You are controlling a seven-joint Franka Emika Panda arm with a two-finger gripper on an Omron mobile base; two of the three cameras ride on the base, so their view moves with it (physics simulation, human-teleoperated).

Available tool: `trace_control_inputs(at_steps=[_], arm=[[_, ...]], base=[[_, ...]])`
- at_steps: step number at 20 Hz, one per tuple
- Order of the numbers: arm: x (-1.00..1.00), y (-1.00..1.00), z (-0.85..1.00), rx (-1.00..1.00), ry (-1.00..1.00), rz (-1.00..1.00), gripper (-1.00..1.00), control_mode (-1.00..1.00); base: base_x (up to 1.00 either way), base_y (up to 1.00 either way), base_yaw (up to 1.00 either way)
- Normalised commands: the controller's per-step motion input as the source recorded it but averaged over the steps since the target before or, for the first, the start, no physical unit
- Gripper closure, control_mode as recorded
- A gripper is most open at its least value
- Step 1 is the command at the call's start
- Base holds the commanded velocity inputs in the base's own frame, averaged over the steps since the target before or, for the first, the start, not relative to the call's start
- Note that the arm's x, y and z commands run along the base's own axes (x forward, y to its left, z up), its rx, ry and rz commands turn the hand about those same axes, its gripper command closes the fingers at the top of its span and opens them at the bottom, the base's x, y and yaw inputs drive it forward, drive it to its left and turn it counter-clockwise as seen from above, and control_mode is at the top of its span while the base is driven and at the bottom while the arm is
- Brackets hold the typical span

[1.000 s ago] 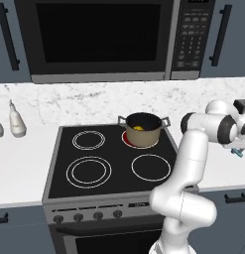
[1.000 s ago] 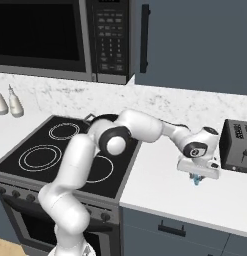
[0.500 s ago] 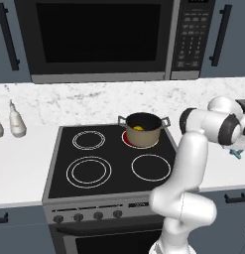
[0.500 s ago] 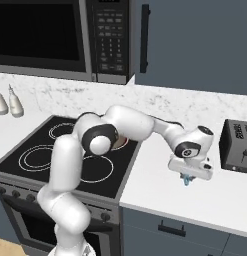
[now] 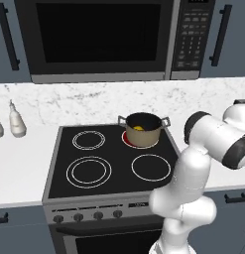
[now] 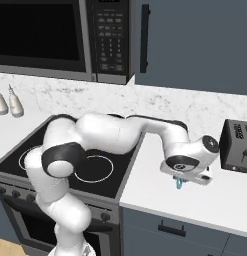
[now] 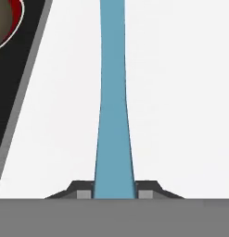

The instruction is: Put the avocado and lemon in the pot. Retrieve the spatula and lightly stir the vegetables in the pot.

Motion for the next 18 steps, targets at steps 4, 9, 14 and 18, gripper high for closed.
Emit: trace_control_inputs(at_steps=[4, 9, 14, 18], arm=[[-0.71, 0.38, 0.80, 0.21, -0.25, 0.00, 1.00, -1.00], [-0.62, 0.38, 0.82, 0.21, -0.27, 0.00, 1.00, -1.00], [-0.40, 0.30, 0.84, 0.21, -0.23, 0.00, 1.00, -1.00], [-0.12, 0.51, 0.81, 0.23, -0.09, 0.00, 1.00, -1.00]], base=[[0.00, 0.00, 0.00], [0.00, 0.00, 0.00], [0.00, 0.00, 0.00], [0.00, 0.00, 0.00]])
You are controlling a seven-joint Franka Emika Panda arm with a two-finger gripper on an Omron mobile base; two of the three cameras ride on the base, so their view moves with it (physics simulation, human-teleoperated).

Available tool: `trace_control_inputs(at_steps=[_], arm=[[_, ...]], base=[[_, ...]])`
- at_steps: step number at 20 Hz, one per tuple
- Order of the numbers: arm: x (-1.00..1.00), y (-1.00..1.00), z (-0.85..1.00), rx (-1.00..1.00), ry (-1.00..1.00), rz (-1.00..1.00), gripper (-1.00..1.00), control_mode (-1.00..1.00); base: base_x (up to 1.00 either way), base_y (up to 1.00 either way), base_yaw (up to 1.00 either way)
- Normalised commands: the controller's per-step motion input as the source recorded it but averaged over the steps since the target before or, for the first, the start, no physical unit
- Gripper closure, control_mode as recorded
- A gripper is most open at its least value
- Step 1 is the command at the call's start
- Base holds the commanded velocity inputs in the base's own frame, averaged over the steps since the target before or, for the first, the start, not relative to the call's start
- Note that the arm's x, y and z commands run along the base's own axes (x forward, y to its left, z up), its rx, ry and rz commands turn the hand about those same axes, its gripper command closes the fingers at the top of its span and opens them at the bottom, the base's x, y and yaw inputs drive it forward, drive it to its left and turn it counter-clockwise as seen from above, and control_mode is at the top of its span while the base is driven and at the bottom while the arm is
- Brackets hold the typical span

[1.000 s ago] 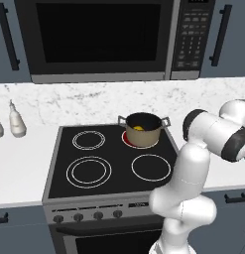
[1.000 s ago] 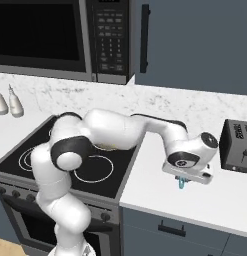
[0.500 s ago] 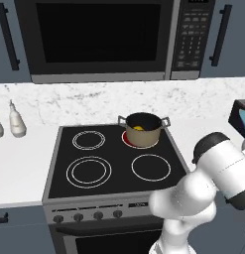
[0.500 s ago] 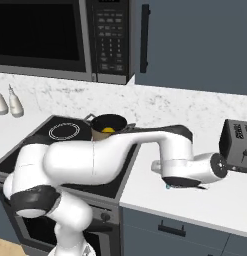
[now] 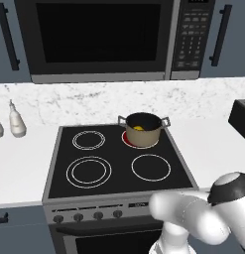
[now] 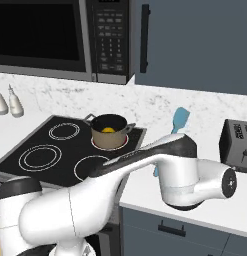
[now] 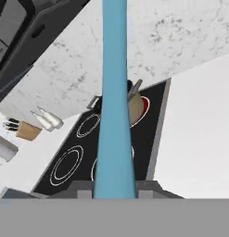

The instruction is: Put the avocado and lemon in the pot. Retrieve the spatula and lightly stir the vegetables in the pot.

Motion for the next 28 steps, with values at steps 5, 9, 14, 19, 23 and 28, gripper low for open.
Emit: trace_control_inputs(at_steps=[5, 9, 14, 19, 23, 28], arm=[[-0.14, 0.74, 0.60, 0.30, -0.01, -0.07, 1.00, -1.00], [-0.37, 0.56, 0.78, 0.42, 0.00, -0.10, 1.00, -1.00], [-0.50, 0.44, 0.95, 0.53, 0.00, -0.09, 1.00, -1.00], [-0.30, 0.34, 1.00, 0.57, 0.07, -0.06, 1.00, -1.00], [-0.04, 0.24, 0.96, 0.56, 0.26, -0.02, 1.00, -1.00], [-0.05, 0.02, 0.69, 0.59, 0.44, -0.01, 1.00, -1.00]], base=[[0.00, 0.00, 0.00], [0.00, 0.00, 0.00], [0.00, 0.00, 0.00], [0.00, 0.00, 0.00], [0.00, 0.00, 0.00], [0.00, 0.00, 0.00]])
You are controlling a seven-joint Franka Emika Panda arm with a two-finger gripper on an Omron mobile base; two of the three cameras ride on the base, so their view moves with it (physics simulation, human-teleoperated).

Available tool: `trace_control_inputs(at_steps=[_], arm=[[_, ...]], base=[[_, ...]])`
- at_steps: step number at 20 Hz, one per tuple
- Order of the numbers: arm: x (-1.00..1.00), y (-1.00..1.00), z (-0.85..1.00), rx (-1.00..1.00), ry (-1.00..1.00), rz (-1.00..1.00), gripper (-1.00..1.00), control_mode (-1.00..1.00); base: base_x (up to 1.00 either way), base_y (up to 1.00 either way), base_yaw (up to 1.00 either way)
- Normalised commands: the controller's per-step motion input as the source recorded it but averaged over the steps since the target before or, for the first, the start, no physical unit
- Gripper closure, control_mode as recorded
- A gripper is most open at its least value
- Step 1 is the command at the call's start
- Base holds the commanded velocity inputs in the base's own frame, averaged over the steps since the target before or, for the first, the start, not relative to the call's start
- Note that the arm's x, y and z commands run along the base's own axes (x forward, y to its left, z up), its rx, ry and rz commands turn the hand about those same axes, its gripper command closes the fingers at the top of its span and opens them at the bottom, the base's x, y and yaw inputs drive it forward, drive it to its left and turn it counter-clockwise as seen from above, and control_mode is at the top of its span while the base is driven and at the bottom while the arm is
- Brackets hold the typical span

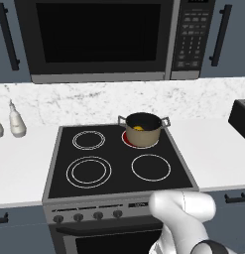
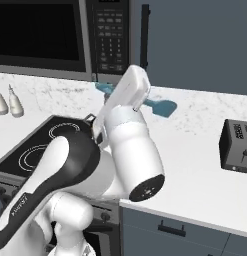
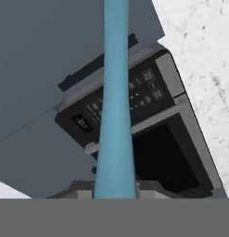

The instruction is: Put the avocado and lemon in the pot. Retrieve the spatula and lightly stir the vegetables in the pot.

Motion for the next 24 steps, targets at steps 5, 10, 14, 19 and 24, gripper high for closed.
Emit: trace_control_inputs(at_steps=[5, 10, 14, 19, 24], arm=[[-0.29, 0.00, 0.48, 0.65, 0.45, -0.02, 1.00, -1.00], [-0.27, 0.00, 0.45, 0.68, 0.47, -0.02, 1.00, -1.00], [-0.13, -0.10, 0.20, 0.67, 0.50, -0.01, 1.00, -1.00], [0.00, -0.15, -0.29, 0.58, 0.32, -0.01, 1.00, -1.00], [-0.01, 0.12, -0.65, 0.64, -0.05, -0.07, 1.00, -1.00]], base=[[0.00, 0.00, 0.00], [0.00, 0.00, 0.00], [0.00, 0.00, 0.00], [0.00, 0.00, 0.00], [0.00, 0.00, 0.00]])
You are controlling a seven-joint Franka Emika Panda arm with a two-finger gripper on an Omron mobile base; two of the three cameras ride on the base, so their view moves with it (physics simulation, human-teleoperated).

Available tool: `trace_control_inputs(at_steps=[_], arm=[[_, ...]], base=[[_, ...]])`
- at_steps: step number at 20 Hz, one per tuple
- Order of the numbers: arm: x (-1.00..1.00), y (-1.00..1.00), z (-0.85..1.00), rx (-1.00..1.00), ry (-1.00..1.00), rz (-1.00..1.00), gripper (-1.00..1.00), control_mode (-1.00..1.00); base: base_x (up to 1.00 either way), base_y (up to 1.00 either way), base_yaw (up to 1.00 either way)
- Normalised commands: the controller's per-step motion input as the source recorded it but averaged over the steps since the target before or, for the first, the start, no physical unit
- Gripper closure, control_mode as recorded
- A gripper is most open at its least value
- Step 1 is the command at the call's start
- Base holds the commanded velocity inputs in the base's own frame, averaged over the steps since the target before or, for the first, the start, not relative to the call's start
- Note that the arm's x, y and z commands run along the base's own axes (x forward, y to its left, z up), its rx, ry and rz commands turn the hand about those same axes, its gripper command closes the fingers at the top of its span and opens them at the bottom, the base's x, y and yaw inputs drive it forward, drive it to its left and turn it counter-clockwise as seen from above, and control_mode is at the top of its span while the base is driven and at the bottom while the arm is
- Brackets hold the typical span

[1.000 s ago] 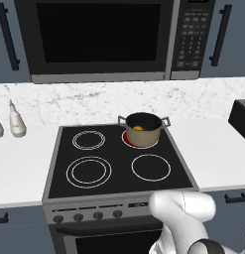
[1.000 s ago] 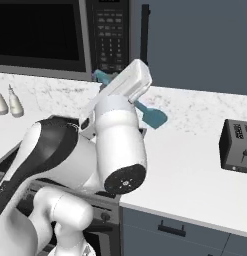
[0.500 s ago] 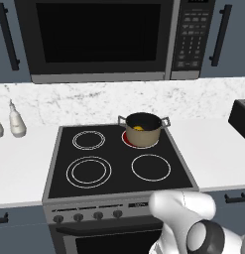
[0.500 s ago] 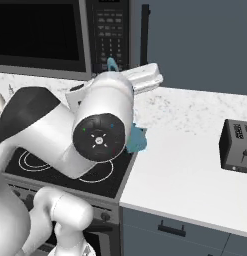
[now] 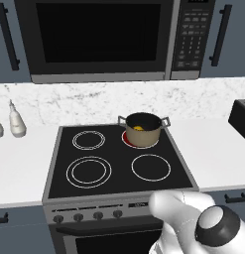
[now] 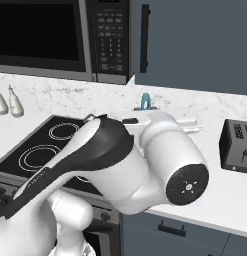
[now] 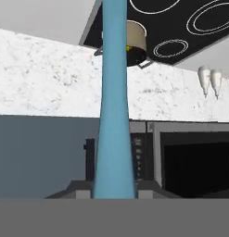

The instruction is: Put the avocado and lemon in the pot. Retrieve the spatula and lightly stir the vegetables in the pot.

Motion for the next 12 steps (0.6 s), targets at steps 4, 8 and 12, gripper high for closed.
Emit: trace_control_inputs(at_steps=[4, 8, 12], arm=[[0.18, 0.94, -0.46, 0.42, -0.42, -0.05, 1.00, -1.00], [0.33, 0.99, 0.15, 0.12, -0.38, -0.02, 1.00, -1.00], [0.32, 0.79, 0.50, 0.05, 0.00, 0.00, 1.00, -1.00]], base=[[0.00, 0.00, 0.00], [0.00, 0.00, 0.00], [0.00, 0.00, 0.00]])
